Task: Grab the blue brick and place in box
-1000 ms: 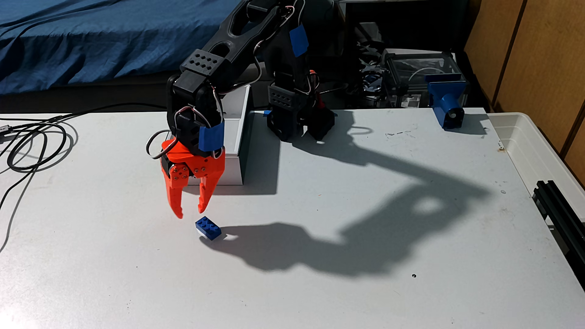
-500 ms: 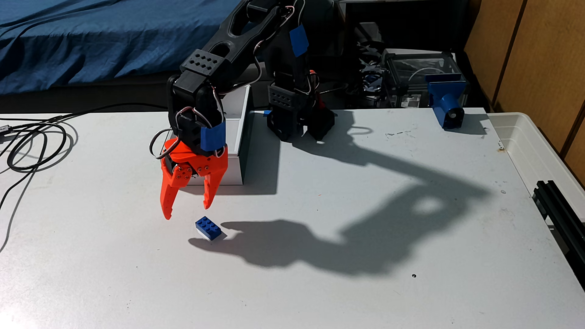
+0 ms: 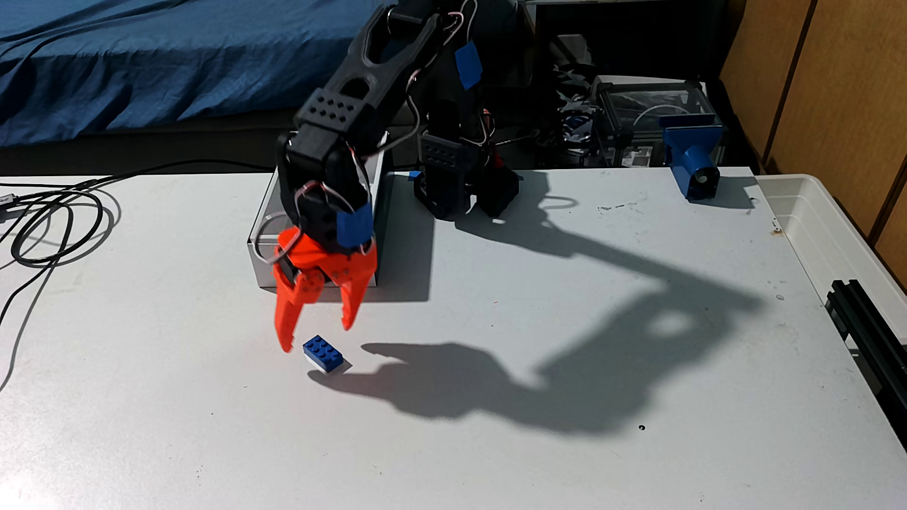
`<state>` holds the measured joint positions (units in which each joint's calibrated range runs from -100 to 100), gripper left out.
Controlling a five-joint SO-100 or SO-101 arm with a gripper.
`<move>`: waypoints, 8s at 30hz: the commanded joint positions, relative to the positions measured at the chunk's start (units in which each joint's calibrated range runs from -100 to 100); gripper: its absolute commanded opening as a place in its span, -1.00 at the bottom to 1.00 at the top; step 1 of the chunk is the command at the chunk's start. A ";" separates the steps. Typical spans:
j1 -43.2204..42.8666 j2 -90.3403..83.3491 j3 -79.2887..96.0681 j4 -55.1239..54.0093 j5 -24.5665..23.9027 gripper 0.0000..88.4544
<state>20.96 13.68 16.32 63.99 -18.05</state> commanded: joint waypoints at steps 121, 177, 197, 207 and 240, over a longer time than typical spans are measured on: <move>17.90 -3.49 -31.84 35.67 13.76 -0.97; 25.62 -31.06 -3.01 34.29 22.76 -0.72; -10.11 -35.04 4.45 15.76 10.29 -0.72; -17.10 -66.16 39.23 -2.51 10.34 -0.72; -21.33 -94.82 69.84 -3.63 18.39 -0.71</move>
<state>-1.18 -80.74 86.23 61.00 0.05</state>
